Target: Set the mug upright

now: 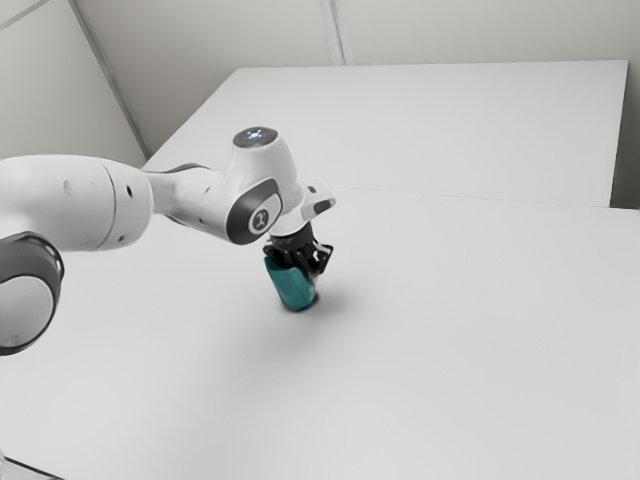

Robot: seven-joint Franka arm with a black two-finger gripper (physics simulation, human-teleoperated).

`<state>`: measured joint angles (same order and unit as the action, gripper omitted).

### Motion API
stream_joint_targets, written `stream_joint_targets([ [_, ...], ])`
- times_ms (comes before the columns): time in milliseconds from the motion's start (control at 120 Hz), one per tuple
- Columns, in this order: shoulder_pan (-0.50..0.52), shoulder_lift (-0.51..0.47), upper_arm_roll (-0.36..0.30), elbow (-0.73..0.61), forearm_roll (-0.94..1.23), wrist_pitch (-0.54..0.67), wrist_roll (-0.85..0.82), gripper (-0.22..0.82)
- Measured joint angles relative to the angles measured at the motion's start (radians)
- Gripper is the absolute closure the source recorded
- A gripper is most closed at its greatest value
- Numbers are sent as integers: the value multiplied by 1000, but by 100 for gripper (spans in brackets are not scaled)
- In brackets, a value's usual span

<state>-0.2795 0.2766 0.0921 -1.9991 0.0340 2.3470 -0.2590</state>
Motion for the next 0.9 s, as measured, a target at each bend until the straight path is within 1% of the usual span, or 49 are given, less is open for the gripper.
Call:
stream_joint_targets([
  [83,-1,0,-1,2,-5,0,-15,44],
  [142,-2,-1,-3,5,-6,1,-25,35],
  [225,-3,-4,-4,7,-8,1,-38,26],
  [308,-3,-7,-5,11,-9,0,-49,19],
  [533,-3,-21,-6,32,-9,-6,-72,9],
  [617,-4,-47,-7,34,-9,-13,-80,7],
  [767,15,-168,-27,35,-15,-77,-92,5],
  [858,92,-268,-82,66,-18,-165,-91,4],
  [900,116,-298,-91,90,-18,-210,-83,3],
])
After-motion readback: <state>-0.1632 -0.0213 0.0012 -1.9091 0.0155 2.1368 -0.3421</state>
